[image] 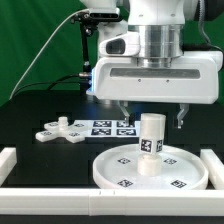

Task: Assemble round table

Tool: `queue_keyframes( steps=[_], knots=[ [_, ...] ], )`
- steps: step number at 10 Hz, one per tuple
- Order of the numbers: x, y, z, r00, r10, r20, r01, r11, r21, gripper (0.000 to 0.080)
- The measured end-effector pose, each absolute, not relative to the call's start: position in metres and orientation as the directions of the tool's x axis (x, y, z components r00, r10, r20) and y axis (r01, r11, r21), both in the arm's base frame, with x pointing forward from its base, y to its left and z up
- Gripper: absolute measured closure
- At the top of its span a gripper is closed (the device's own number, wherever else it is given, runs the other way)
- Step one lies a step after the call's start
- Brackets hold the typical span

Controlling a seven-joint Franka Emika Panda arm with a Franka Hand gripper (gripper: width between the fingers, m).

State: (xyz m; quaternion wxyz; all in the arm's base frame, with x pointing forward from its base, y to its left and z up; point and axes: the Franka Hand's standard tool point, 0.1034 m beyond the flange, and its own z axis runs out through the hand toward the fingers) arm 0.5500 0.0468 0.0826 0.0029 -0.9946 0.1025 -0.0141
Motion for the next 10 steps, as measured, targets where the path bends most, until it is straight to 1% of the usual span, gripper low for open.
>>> queue_keyframes(
  steps=[1,3,5,7,9,10],
  knots=[
    [0.5498,0.0465,0.0825,0.978,-0.205,0.027,-0.204,-0.979,-0.009,0.015],
    [0.5497,0.0459,0.082,0.976,-0.215,0.026,-0.215,-0.977,-0.009,0.0397],
    [0.5498,0.0458,0.082,0.97,-0.242,0.026,-0.242,-0.97,-0.01,0.0395],
    [0.551,0.0448,0.0813,0.926,-0.376,0.029,-0.376,-0.926,-0.015,0.0395],
    [0.5556,0.0422,0.0809,0.827,-0.56,0.045,-0.56,-0.828,-0.028,0.0395],
    [0.5563,0.0428,0.0809,0.744,-0.667,0.039,-0.666,-0.745,-0.04,0.0395]
  ],
)
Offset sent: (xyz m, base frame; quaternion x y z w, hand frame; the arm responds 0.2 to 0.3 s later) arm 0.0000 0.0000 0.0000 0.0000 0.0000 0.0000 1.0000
